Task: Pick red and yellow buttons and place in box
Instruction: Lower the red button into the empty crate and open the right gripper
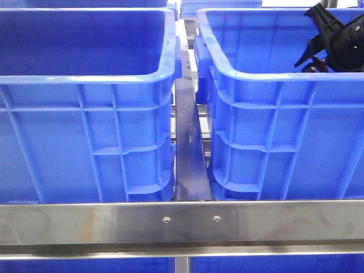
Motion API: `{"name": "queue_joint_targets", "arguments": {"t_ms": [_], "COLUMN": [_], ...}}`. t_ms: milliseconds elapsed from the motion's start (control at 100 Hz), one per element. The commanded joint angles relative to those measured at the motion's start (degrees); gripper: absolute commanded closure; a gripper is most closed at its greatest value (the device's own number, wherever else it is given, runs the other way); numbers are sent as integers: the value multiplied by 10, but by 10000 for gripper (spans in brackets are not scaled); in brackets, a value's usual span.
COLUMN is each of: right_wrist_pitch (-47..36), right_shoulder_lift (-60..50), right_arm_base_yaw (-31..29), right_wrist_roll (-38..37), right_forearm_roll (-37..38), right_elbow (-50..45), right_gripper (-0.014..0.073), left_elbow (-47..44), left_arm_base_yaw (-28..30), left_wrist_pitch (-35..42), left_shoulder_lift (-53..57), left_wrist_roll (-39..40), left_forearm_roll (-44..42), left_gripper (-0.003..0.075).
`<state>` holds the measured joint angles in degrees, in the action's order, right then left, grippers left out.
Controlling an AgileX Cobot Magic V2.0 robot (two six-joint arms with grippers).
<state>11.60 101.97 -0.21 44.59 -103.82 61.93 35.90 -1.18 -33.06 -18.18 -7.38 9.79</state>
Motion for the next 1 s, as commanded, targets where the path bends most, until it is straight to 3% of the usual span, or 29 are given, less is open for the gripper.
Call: {"name": "queue_joint_targets", "arguments": {"t_ms": [0, 320, 760, 990], "right_wrist_pitch": [2, 41, 58, 61], "right_shoulder_lift": [-27, 18, 55, 57], "right_arm_base_yaw": [-5, -5, -5, -5], "right_wrist_roll": [2, 0, 0, 0], "right_forearm_roll": [-20, -20, -20, -20], "right_elbow": [18, 69, 70, 70], "right_gripper": [539, 539, 531, 345], "left_elbow": [14, 14, 14, 14], "left_arm_base_yaw": [0, 0, 0, 0], "left_wrist_pitch": [47, 47, 47, 47], "left_shoulder_lift": [-5, -5, -5, -5], "left_wrist_roll": [5, 5, 5, 5], "left_forearm_roll": [8, 9, 9, 9], "left_gripper": [217, 217, 217, 217]}}
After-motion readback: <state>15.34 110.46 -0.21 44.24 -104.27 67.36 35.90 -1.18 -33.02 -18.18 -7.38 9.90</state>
